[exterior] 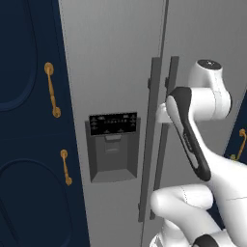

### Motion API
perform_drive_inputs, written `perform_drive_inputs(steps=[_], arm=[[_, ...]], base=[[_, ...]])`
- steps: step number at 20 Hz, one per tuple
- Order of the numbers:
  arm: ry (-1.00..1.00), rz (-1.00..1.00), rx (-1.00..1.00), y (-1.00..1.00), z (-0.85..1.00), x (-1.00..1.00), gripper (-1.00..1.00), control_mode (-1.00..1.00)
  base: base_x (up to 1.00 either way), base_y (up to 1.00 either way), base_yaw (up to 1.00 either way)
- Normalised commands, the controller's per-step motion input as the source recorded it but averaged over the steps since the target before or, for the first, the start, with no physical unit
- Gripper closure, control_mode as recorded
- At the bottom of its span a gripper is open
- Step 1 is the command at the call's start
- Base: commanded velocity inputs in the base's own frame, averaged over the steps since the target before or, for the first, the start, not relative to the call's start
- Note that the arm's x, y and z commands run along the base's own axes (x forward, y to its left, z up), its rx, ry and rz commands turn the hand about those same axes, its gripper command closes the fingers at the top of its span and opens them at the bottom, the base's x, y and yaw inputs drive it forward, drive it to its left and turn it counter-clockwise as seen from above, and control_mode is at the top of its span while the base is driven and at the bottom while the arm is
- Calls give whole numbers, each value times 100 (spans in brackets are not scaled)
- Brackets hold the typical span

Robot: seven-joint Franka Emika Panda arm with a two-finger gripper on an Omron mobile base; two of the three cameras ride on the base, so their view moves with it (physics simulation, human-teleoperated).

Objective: Take the strawberry from the fridge and place it on top of the pancake, located on the dining counter.

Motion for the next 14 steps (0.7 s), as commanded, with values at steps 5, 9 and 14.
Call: perform_drive_inputs(steps=[5, 9, 14], arm=[[-12, -8, 1, -3, 12, -47, -100, -100], [-12, -5, 0, 0, 17, -27, -100, -100], [-13, 0, 0, 0, 25, -1, -100, -100]], base=[[0, 0, 0], [0, 0, 0], [0, 0, 0]])
